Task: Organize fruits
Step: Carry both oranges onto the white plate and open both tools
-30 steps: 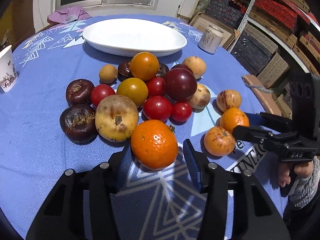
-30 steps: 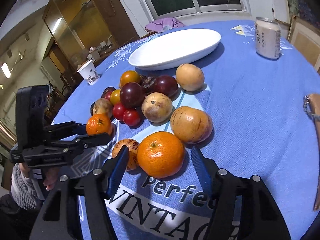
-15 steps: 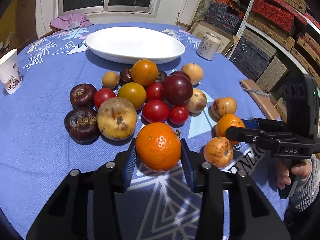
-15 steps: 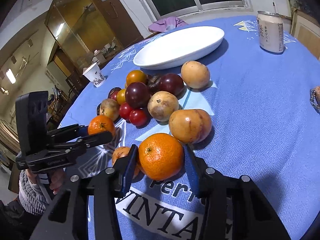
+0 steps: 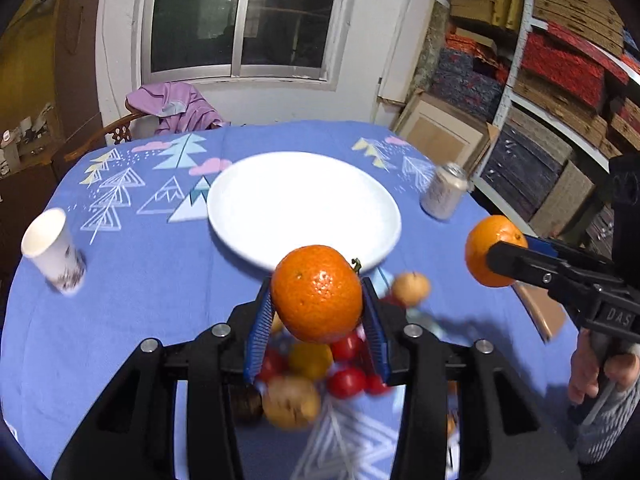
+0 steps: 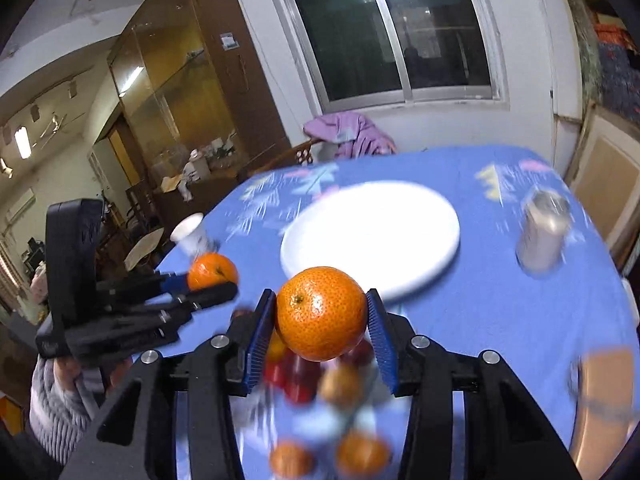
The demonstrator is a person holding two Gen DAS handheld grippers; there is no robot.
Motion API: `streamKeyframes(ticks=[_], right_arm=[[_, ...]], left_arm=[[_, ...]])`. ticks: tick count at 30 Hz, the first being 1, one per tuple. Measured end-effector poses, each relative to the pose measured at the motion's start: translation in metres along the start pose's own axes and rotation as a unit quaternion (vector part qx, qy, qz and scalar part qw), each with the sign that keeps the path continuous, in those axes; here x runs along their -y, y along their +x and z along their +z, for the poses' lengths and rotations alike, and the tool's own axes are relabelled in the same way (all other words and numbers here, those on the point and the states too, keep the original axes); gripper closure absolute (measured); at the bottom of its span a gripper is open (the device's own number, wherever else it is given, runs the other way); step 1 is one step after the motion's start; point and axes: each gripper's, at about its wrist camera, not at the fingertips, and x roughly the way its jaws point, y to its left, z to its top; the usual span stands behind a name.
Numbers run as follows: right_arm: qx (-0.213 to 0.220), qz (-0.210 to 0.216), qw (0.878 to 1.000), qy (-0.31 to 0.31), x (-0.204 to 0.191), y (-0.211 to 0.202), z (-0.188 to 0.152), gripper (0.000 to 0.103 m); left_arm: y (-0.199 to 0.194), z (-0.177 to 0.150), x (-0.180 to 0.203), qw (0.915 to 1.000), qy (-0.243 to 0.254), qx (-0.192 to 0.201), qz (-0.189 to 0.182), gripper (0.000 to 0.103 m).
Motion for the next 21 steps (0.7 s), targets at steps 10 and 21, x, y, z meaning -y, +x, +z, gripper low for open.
streamKeyframes(ticks=[10, 21], right_arm=[[-0.081, -0.058, 0.994, 0.034, 0.046, 0.139, 0.024, 0.057], [-0.115, -0.05, 0.992, 0.02, 0.038, 0.151, 0.018, 0.051]], left_arm=[[0.106, 0.019, -0.039, 0.9963, -0.049, -0.07, 0.013, 0.061], [0.117, 0.022, -0.033, 0.9974, -0.034, -0.063, 0.007, 0.045]])
